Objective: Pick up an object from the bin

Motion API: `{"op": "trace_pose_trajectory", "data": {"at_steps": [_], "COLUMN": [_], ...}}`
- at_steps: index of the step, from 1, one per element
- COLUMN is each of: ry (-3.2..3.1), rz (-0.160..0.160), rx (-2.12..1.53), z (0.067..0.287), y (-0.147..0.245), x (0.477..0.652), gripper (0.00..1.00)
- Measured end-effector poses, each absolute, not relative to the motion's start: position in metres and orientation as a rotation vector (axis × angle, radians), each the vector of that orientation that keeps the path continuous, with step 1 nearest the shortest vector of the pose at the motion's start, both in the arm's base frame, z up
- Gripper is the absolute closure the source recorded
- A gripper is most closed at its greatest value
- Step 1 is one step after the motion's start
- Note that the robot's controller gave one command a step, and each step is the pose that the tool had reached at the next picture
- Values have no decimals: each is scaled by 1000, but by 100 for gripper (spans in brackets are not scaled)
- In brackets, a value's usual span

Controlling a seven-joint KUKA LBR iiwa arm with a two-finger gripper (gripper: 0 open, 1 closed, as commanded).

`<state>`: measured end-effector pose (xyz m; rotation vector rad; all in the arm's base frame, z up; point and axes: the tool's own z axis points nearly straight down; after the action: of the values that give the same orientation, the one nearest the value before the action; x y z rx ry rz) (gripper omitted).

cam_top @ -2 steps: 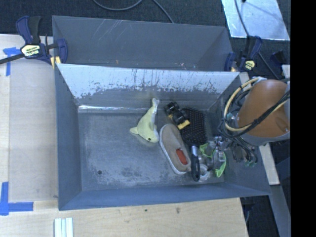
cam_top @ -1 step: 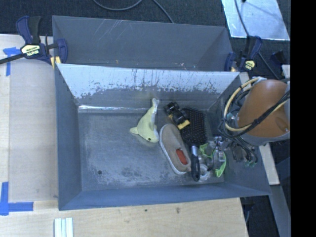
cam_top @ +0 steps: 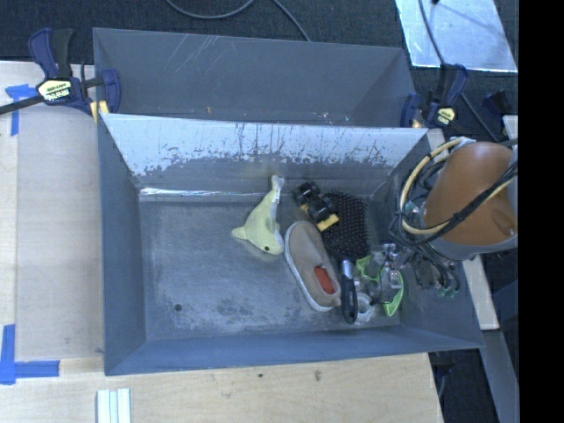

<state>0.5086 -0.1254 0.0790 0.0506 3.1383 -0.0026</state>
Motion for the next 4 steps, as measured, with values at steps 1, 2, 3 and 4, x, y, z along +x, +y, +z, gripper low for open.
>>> {"op": "trace_pose_trajectory", "data": {"at_steps": [1, 2, 3, 4], "ry": [3138, 3138, 3138, 3138], "rz": [-3, -3, -3, -3], "rx": [50, 50, 50, 50], "z": [79, 79, 79, 79], "y": [-125, -125, -125, -125], "x": [509, 509, 509, 509], "gripper": [100, 100, 100, 100]}}
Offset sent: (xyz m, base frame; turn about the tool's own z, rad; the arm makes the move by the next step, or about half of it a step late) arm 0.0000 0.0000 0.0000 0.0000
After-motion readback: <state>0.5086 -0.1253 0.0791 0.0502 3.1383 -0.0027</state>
